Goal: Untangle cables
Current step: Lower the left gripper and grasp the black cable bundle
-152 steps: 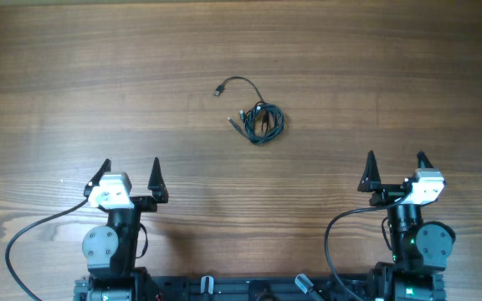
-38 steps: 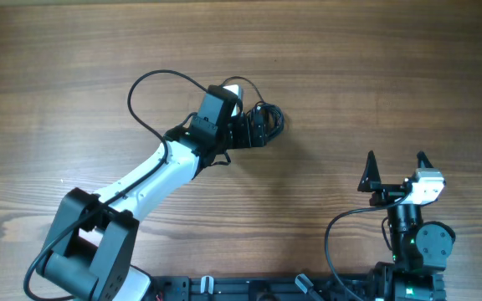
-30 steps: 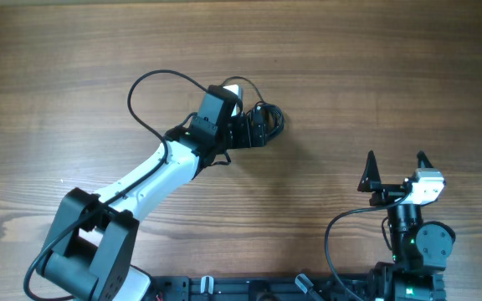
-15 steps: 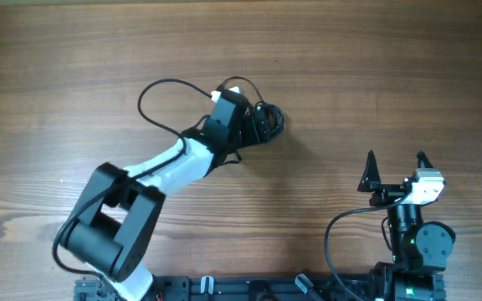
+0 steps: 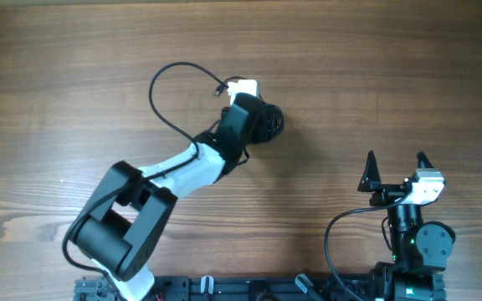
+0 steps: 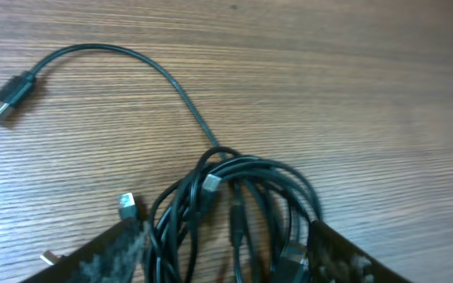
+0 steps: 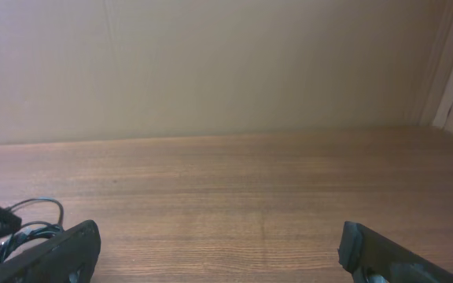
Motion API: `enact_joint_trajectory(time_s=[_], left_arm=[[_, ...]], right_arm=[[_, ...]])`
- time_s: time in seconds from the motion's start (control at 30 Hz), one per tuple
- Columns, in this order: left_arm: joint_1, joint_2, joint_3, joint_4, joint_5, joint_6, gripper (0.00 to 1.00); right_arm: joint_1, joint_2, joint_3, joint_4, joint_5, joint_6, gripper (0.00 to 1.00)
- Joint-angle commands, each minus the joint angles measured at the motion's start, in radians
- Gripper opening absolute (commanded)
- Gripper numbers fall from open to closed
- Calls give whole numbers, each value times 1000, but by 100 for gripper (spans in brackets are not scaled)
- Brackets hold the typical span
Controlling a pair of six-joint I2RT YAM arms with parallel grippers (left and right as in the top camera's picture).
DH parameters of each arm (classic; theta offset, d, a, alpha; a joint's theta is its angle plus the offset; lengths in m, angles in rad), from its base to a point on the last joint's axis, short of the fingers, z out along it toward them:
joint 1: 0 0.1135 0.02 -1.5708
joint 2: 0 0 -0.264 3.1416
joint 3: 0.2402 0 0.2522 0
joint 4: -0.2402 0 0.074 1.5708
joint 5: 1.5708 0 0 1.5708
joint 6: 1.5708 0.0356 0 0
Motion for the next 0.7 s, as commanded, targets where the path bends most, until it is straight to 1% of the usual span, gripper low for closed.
enact_joint_trajectory(time_s=[0.0,0.03,0.13,0.27,0.33,0.37,0.43,0.47,0.53,0.6,0.63,0.67], left_arm=[[-3,60,10,7,-150,36,62],[-2,71,10,10,-153,36,59],[-2,105,10,23,-153,35,59],[-3,143,10,18,-108,30,34],[-3,143,10,20,-100,27,30],[-3,143,10,18,-100,27,25],[4,139,10,6,-104,27,4],[10,123,10,-9,-106,14,4],[21,63,10,-57,-131,-33,4],[25,-65,10,-160,-169,-125,4],[25,-119,10,-214,-173,-194,4],[25,-192,10,-309,-173,-347,4]], right_arm=[[4,-9,-2,2,17,14,100],[4,-9,-2,2,17,14,100],[4,-7,-2,3,17,14,100],[4,-3,-2,2,17,14,100],[4,-3,-2,2,17,14,100],[4,-3,-2,2,17,14,100],[4,-3,-2,2,17,14,100],[4,-3,-2,2,17,14,100],[4,-3,-2,2,17,14,100],[4,-3,-2,2,17,14,100],[4,-3,-2,2,17,14,100],[4,-3,-2,2,17,14,100]])
